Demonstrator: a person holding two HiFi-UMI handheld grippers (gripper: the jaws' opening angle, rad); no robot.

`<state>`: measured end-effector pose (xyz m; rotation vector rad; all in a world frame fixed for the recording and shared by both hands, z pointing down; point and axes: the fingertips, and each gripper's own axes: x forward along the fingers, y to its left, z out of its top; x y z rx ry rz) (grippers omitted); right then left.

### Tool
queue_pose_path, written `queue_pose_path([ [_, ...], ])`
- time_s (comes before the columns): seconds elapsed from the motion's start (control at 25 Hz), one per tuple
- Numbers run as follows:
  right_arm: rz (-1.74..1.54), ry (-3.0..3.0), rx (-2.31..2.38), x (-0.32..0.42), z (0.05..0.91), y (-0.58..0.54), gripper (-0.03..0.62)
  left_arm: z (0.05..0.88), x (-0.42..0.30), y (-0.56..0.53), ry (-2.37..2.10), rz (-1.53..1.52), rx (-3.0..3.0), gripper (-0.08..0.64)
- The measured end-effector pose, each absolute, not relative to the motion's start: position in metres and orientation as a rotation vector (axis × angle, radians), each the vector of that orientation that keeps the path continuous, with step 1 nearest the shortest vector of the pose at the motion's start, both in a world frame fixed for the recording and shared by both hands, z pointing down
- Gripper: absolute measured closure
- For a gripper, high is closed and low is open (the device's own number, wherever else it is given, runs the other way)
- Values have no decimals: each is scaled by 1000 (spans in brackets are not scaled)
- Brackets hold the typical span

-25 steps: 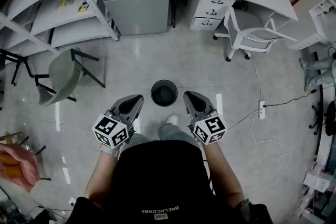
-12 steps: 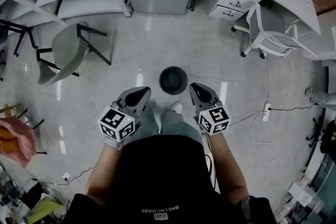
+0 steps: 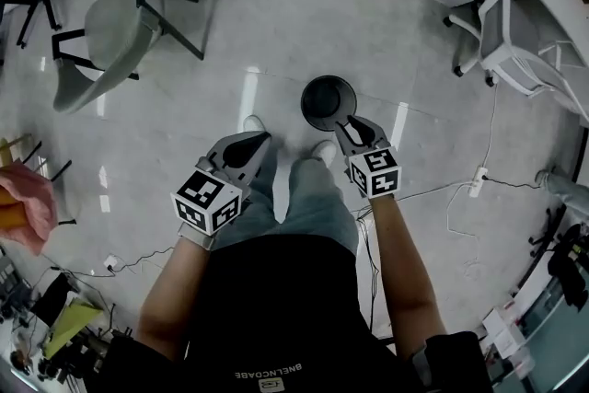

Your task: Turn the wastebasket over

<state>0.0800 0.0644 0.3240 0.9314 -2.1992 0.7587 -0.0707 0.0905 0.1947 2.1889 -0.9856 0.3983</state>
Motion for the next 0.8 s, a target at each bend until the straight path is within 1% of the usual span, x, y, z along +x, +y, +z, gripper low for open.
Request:
queue_pose_path([
  [0.32, 766, -1994, 685, 46, 478, 88, 416, 280, -108, 97, -1013, 387, 2047, 546],
  [0.56, 787, -1896, 620, 26, 582, 87, 399, 350, -129, 97, -1026, 360, 1969, 546],
  [0.8, 823, -1823, 593, 18, 662, 89, 390, 411, -133, 92, -1036, 327, 1895, 546],
])
